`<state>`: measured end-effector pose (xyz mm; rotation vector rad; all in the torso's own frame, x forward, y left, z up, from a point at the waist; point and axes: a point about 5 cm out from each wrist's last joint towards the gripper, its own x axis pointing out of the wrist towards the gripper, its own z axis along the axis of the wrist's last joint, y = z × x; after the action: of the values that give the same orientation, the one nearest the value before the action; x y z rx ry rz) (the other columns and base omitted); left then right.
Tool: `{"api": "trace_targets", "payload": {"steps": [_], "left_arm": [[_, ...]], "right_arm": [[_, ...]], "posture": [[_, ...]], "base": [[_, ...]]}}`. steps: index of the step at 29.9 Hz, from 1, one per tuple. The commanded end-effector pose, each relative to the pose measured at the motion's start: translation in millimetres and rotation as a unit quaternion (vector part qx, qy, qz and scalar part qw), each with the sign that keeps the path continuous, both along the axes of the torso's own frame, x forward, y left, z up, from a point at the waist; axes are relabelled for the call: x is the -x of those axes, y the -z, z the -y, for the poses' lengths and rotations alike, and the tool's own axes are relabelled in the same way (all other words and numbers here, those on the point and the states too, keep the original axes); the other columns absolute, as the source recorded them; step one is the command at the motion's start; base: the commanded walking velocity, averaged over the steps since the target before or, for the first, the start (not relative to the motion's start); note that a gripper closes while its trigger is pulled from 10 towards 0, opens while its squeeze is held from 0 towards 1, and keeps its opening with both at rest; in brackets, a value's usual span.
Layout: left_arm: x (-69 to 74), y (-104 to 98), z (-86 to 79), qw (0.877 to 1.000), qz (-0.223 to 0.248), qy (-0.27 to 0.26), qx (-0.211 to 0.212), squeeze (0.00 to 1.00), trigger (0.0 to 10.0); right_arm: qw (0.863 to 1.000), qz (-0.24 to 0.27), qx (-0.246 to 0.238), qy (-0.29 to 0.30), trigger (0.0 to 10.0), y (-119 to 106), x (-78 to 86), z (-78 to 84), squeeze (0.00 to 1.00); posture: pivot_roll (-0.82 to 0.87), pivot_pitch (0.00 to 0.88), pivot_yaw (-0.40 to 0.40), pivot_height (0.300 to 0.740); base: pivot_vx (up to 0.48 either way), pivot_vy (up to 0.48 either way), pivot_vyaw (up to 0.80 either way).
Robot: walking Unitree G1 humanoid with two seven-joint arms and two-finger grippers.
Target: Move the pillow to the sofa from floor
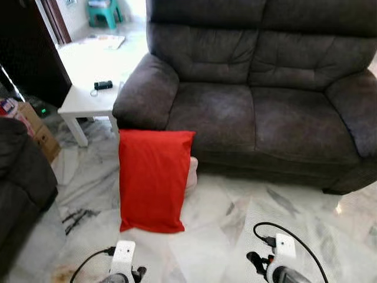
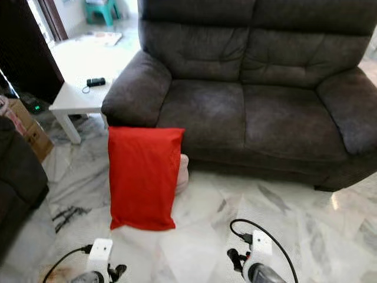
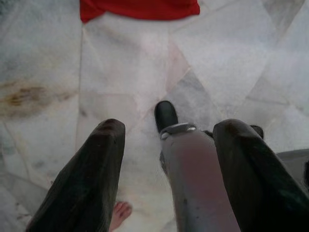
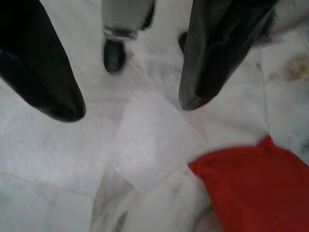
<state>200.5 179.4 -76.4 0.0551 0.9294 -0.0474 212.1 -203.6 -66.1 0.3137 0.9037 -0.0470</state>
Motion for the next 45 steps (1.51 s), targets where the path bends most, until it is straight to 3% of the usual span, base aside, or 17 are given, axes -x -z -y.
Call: {"api": "trace_targets", "payload": {"steps": [1,12,22,45], "left_arm": [[-0.4,0.2,3.5,1.0,-0.002,0.001,0.004,0.0,10.0],[-0.4,0.2,3.4,1.0,-0.002,0.002,0.004,0.0,10.0],[-0.3,0.3,3.7,1.0,-0.002,0.003,0.005,0.0,10.0],[-0.2,0.4,3.6,1.0,-0.003,0.004,0.006,0.0,10.0]], "right_arm": [[1.0,-0.011,0.001,0.012,10.0,3.9,9.0,6.2,0.0],[1.0,-0.011,0.013,-0.011,10.0,3.4,8.3,6.2,0.0],[1.0,-0.011,0.015,-0.012,10.0,3.3,8.3,6.6,0.0],[1.0,-0.011,0.005,0.012,10.0,3.9,9.0,6.6,0.0]], "posture": [[0.0,0.072,-0.024,0.74],[0.0,0.072,-0.024,0.74],[0.0,0.074,-0.025,0.74],[0.0,0.075,-0.023,0.74]], "base": [[0.274,0.0,0.0],[0.271,0.0,0.0],[0.272,0.0,0.77],[0.272,0.0,0.0]]}}
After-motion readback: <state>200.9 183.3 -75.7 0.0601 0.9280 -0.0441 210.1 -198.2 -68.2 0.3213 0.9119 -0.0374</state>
